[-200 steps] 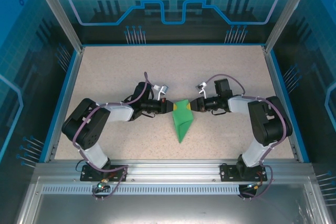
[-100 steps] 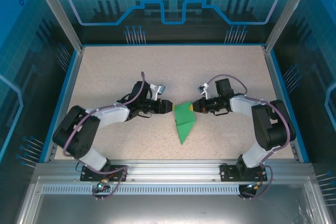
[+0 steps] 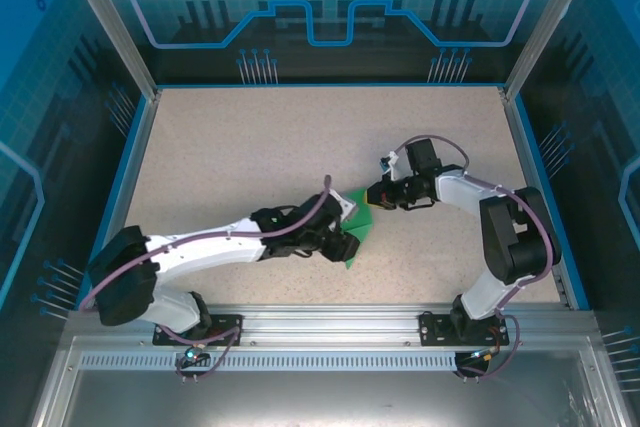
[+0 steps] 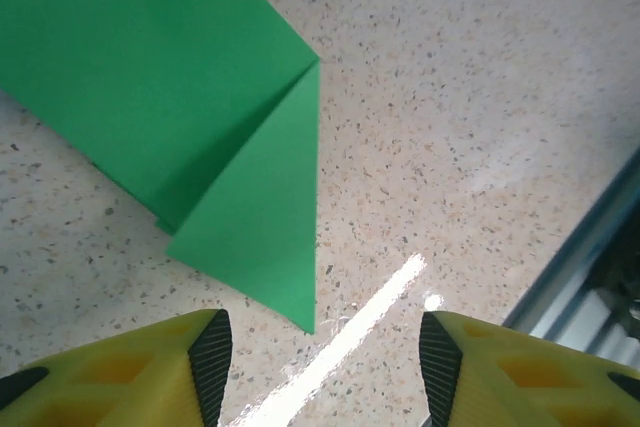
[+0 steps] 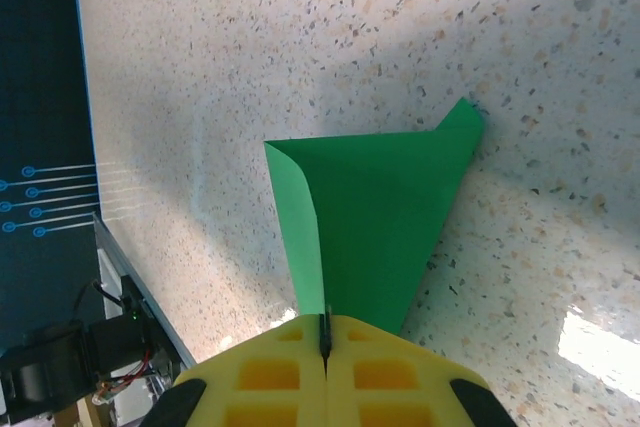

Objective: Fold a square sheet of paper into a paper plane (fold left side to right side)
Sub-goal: Fold the wing for the fifth time at the center of the table.

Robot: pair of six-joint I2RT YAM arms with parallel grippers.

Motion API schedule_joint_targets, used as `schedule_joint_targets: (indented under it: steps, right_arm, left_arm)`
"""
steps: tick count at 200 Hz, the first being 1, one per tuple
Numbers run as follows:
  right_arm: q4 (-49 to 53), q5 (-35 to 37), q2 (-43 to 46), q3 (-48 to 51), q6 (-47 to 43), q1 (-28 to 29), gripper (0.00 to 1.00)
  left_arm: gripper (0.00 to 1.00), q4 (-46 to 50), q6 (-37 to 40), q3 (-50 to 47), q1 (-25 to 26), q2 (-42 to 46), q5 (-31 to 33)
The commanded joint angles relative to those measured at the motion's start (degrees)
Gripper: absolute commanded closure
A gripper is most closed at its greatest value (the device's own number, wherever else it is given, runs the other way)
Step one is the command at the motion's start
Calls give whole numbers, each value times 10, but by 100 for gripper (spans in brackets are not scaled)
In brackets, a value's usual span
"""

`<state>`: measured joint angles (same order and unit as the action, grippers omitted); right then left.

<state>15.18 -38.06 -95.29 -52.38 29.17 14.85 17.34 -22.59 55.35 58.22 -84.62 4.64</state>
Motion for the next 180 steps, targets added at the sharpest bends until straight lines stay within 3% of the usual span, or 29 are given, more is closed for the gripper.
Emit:
schedule_joint_targets:
  steps: [1,42,80,180]
  right_arm:
    - [25,18,-11,-16,31,13,100]
    - [21,29,-16,-17,43,23,100]
    - [18,32,-22,-16,48,26,100]
    - [10,31,-35,-13,47,28,100]
  left_arm:
    - [44,79,-34,67,29,-58,116]
    - [44,183,-70,177,55,-181,200]
    - [44,249,-94,244,69,-253,237]
    - [74,264,-96,269,69,-300,227]
